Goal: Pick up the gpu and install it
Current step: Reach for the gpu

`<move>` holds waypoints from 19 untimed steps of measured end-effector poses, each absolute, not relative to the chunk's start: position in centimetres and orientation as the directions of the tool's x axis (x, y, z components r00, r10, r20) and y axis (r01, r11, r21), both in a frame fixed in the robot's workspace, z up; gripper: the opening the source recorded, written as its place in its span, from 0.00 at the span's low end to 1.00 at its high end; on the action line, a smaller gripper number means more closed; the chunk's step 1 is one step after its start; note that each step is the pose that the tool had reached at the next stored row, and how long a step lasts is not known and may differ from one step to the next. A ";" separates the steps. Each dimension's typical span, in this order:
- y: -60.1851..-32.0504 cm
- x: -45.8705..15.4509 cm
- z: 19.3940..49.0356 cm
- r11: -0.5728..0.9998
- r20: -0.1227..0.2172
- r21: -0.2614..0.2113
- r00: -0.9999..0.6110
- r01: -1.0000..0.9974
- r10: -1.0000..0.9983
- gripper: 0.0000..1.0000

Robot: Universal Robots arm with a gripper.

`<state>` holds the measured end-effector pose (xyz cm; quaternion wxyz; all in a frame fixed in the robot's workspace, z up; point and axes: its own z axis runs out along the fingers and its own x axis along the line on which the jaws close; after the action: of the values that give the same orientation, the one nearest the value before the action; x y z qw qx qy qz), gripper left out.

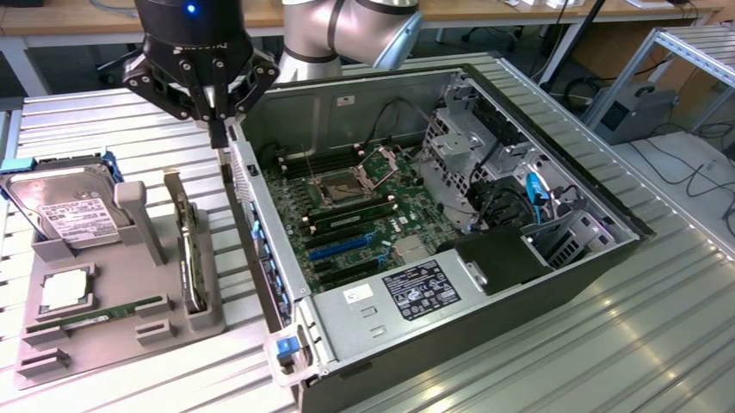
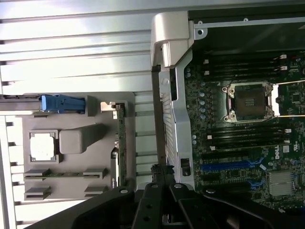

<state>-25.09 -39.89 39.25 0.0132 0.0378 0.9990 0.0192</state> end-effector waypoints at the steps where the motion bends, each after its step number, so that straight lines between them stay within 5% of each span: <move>1: -39.9 -25.1 39.2 0.996 -0.025 0.039 -0.997 0.075 0.076 0.11; 19: -39.9 -25.8 39.2 0.996 -0.025 0.039 -0.997 0.075 0.076 0.11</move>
<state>-25.85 -39.89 39.21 0.0132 0.0378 0.9990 0.0191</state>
